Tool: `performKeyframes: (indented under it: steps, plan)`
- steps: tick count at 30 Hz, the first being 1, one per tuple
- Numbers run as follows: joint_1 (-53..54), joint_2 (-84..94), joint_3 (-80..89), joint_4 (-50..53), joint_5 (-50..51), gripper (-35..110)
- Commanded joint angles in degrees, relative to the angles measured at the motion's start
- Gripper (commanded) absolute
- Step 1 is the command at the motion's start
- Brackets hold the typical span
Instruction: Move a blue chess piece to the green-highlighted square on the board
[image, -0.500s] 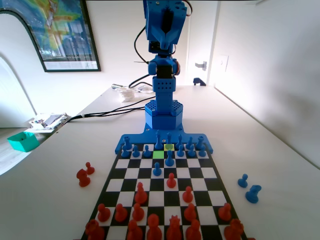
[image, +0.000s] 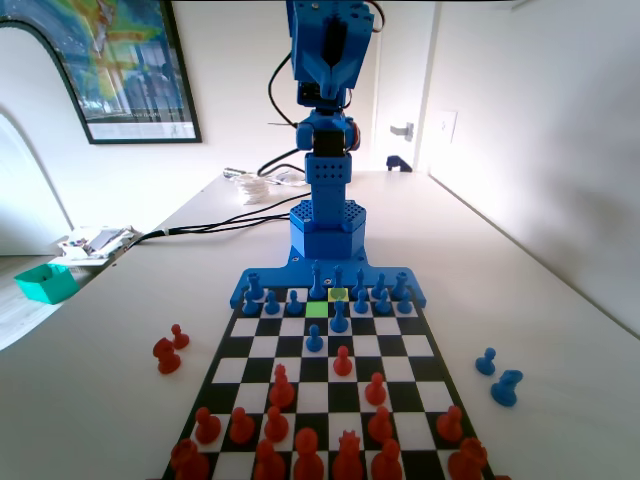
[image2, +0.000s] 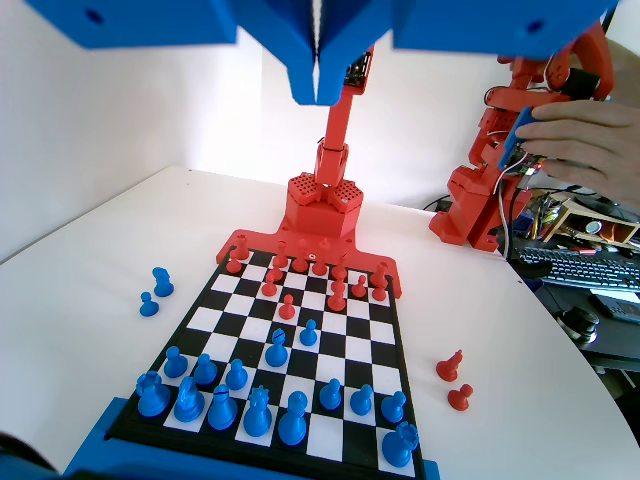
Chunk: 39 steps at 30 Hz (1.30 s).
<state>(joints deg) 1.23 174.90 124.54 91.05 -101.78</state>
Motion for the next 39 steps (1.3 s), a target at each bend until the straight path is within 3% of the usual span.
performKeyframes:
  steps: [1, 16, 24, 32, 39]
  plan:
    - [0.0, 0.2, 0.3, -1.0, -0.3, 2]
    - [-1.7, -17.0, -9.8, 5.8, -7.1, 1]
    - [0.4, -29.9, -11.5, 7.4, -26.3, 1]
    - [3.5, -40.3, -4.4, -1.5, -45.3, 1]
    - [4.2, -49.0, 2.1, -5.7, -55.1, 4]
